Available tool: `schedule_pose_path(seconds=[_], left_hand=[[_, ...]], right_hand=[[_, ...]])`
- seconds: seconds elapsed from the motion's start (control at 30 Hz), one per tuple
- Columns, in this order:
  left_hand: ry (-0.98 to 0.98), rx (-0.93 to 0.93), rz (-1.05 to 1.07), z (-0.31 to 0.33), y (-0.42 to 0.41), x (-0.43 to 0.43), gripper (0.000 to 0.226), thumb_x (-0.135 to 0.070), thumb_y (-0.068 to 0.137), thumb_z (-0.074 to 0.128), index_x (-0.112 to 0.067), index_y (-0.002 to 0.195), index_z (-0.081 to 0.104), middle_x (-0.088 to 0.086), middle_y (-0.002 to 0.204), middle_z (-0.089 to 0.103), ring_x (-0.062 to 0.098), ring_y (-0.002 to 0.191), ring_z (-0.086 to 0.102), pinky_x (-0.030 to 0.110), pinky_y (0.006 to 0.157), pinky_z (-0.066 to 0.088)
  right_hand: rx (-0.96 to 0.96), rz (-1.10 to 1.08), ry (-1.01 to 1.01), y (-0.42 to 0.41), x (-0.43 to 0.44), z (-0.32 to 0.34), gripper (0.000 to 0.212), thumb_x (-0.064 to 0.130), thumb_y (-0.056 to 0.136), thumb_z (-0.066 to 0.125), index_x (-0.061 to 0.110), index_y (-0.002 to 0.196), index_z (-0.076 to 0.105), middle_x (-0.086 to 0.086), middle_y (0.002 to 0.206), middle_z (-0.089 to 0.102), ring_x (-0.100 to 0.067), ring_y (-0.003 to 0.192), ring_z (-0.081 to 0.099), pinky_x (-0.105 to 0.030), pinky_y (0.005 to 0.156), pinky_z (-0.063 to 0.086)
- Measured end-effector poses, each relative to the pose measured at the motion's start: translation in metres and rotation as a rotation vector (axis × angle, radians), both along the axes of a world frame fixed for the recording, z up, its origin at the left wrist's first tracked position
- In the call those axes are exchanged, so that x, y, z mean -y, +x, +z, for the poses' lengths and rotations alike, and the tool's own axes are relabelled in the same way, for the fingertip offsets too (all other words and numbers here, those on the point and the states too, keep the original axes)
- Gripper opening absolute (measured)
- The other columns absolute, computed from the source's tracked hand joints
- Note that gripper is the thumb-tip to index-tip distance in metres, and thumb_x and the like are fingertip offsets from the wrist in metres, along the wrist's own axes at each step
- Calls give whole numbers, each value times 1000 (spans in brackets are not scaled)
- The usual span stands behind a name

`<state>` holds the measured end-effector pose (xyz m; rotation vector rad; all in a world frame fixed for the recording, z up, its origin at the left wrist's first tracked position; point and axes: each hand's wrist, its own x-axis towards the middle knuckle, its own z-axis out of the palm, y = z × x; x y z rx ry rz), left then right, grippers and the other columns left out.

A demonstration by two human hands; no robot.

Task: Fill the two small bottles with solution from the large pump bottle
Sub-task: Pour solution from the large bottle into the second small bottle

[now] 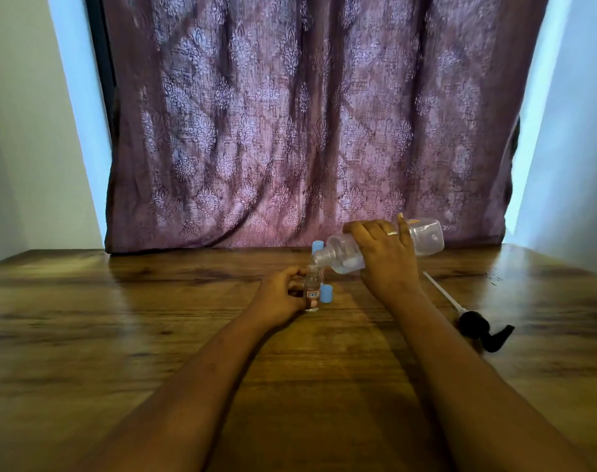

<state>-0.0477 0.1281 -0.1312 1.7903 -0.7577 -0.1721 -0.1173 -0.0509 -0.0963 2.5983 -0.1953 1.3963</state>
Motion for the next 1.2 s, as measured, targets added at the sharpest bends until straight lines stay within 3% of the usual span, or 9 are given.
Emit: schedule_pose_path(seconds=[0.3,0.5,1.0,1.2], left_hand=[[-17,-27,-17,1,-2,-1,49,7,75,74,-11,118,60,11,117,70,22,110,67,42,95,55],[-20,-36,-21,1,-2,-2,44,6,76,74,-22,108,61,9,116,71,21,108,67,43,95,55],[-12,-28,-11,4,-5,-3,42,6,76,73,-23,105,61,8,115,70,20,105,67,43,93,56],[5,-17,6,1,-3,-3,44,2,75,76,-22,108,61,7,113,72,20,103,68,42,91,57]], right_hand=[[-15,4,14,-1,-2,1,56,5,64,73,25,112,52,0,109,64,-27,109,56,-52,112,18],[1,1,-1,-1,-1,1,53,7,64,74,25,110,53,0,108,65,-27,107,57,-52,111,20],[7,-16,-22,1,0,0,63,6,56,79,27,108,50,1,105,66,-26,104,60,-52,110,22],[-2,5,113,-2,0,1,60,8,67,71,28,117,45,1,113,62,-24,114,55,-53,114,12]])
